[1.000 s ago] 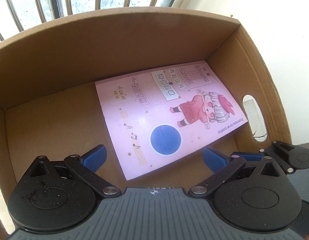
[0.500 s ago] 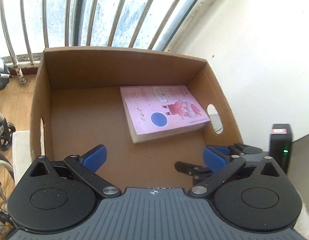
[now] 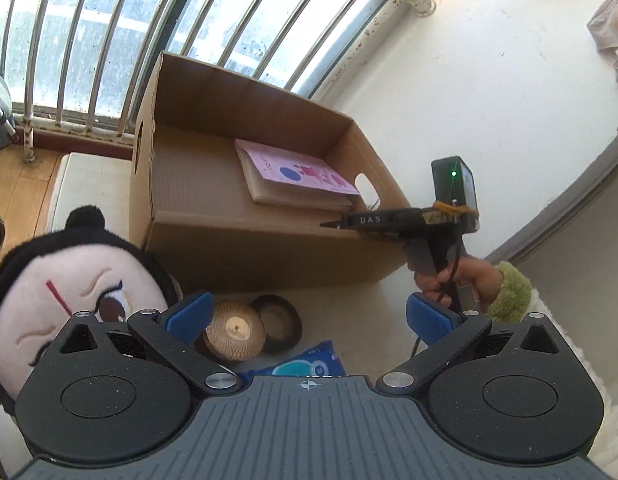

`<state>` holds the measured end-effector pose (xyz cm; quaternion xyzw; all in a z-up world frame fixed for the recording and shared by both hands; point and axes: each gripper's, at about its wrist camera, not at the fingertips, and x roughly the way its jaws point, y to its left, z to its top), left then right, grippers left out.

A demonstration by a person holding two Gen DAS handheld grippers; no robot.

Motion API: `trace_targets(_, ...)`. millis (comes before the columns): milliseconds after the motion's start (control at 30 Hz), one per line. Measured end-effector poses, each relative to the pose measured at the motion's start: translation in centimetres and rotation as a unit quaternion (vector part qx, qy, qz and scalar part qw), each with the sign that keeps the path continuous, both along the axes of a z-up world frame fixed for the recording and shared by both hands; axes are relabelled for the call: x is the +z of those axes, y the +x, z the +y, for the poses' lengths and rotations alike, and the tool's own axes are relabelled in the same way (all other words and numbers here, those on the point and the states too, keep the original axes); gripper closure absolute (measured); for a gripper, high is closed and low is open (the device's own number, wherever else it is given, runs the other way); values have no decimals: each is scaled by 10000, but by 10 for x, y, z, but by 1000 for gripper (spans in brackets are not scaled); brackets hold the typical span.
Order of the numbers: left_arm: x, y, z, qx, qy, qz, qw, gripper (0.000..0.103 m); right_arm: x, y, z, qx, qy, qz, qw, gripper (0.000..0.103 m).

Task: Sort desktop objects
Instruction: 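Withdraw both tools from the box toward the wet-wipes pack, then close the right tool on the blue-and-white wipes pack while the left tool approaches it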

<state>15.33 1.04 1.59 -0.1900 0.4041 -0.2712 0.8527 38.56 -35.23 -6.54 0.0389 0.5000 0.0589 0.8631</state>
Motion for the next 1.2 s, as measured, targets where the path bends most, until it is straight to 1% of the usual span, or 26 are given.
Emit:
trace_targets(33, -8, -6, -2, -1, -2, -46, 10000, 0, 1, -3, 1, -11, -39, -183, 9998, 16)
trace_targets(100, -25, -18, -12, -8, 84, -249, 9997, 0, 10, -23, 4, -65, -19, -941, 9955, 16)
trace_targets(133, -32, -23, -18, 18, 180, -381, 9991, 0, 17, -37, 4, -111, 61, -1311, 9913, 16)
trace_targets(200, -41, -34, -27, 20, 414, -676, 9969, 0, 30, -71, 2, -153, 458, -1785, 9827, 13)
trace_targets(267, -45, -44, -40, -63, 782, -1097, 9909, 0, 37, -106, 0, -164, 864, -2094, 9739, 10)
trace_targets(300, -48, -49, -50, -154, 997, -1341, 9858, 0, 38, -122, -1, -167, 1014, -2228, 9694, 7)
trace_targets(367, -51, -59, -60, -256, 1238, -1695, 9774, 0, 36, -166, 0, -218, 1211, -2711, 9547, 2)
trace_targets(400, -52, -64, -63, -294, 1327, -1843, 9734, 0, 34, -185, 1, -276, 1268, -2850, 9497, 0)
trace_targets(467, -56, -67, -70, -424, 1416, -1940, 9698, 0, 29, -219, 1, -440, 1431, -2982, 9427, 0)
trace_targets(500, -60, -67, -74, -529, 1452, -1848, 9706, 0, 24, -231, 1, -506, 1564, -3025, 9389, 0)
trace_targets(567, -67, -62, -84, -708, 1564, -1585, 9723, 0, 15, -248, 2, -615, 1853, -2993, 9340, 0)
trace_targets(667, -78, -53, -96, -865, 1779, -1213, 9727, 0, -2, -253, 8, -584, 2165, -2637, 9382, 1)
trace_targets(733, -82, -47, -101, -866, 1896, -1080, 9721, 0, -14, -247, 12, -596, 2406, -2292, 9413, 5)
trace_targets(833, -81, -44, -109, -890, 2138, -1189, 9655, 0, -31, -228, 12, -725, 2861, -1652, 9410, 21)
trace_targets(867, -81, -43, -112, -976, 2214, -1194, 9629, 0, -40, -217, 12, -748, 3037, -1384, 9397, 23)
trace_targets(967, -82, -39, -120, -1092, 2538, -1269, 9527, 0, -56, -200, 11, -777, 3341, -828, 9357, 26)
trace_targets(1000, -82, -38, -121, -1107, 2571, -1252, 9518, 0, -60, -198, 10, -745, 3484, -779, 9311, 29)
trace_targets(1067, -82, -35, -122, -1134, 2557, -1195, 9526, 0, -66, -195, 9, -675, 3772, -626, 9216, 29)
trace_targets(1100, -84, -35, -124, -1172, 2588, -1148, 9519, 0, -67, -195, 8, -640, 3851, -592, 9187, 29)
trace_targets(1200, -86, -38, -129, -1236, 2739, -1200, 9462, 0, -67, -196, 9, -535, 3956, -527, 9154, 29)
